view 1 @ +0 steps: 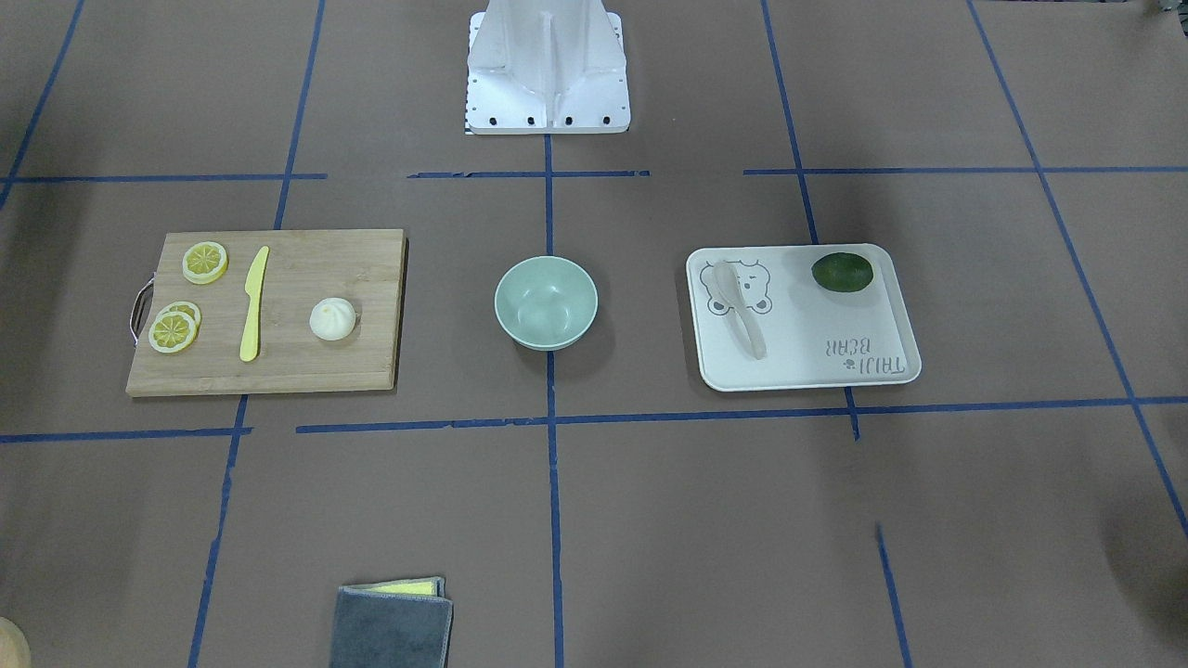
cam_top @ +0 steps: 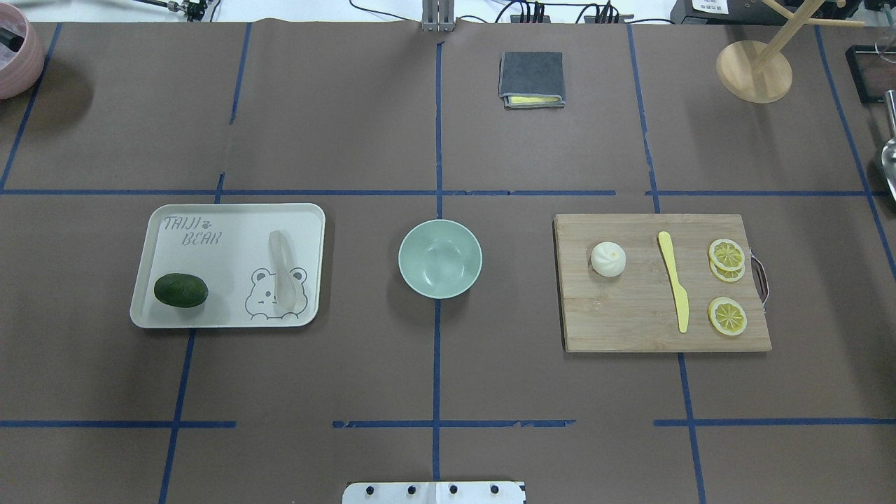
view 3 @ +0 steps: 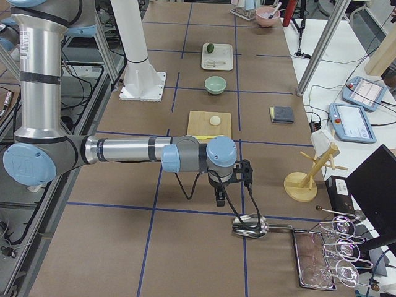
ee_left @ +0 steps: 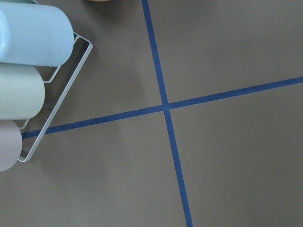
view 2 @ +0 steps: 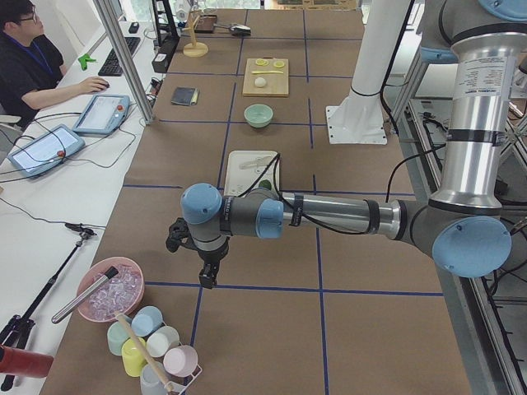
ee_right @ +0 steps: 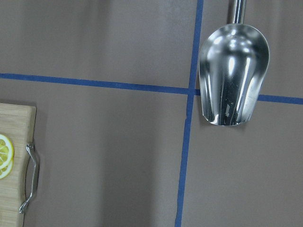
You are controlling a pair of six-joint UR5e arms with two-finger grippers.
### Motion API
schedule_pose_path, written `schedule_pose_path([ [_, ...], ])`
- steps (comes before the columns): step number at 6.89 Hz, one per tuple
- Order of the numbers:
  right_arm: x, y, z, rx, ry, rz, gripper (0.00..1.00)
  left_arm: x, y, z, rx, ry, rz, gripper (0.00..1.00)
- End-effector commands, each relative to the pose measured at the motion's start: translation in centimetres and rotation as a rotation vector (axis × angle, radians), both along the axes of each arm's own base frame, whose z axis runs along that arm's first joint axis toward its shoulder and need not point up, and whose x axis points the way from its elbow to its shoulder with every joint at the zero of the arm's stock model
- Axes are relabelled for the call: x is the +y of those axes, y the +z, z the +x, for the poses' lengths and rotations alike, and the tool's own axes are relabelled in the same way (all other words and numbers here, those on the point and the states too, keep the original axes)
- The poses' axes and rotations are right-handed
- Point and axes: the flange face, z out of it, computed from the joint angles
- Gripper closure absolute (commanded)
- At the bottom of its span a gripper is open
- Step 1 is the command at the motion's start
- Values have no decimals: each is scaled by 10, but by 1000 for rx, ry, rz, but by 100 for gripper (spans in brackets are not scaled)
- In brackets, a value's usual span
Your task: Put spoon and bun in bowl
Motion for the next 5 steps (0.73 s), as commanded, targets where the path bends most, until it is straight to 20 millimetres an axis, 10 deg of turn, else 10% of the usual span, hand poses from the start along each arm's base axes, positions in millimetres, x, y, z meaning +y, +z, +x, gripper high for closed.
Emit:
schedule_pose_path([
  [1,0,0,0,0,-1,3,0,0,-1,0,0,1,4,0],
  [2,0,-1,0,0,-1,4,0,-3,-11,0,3,-3,23,0],
  [5,0,-10,0,0,13,7,0,-2,-155,18,20,-105,181,0],
])
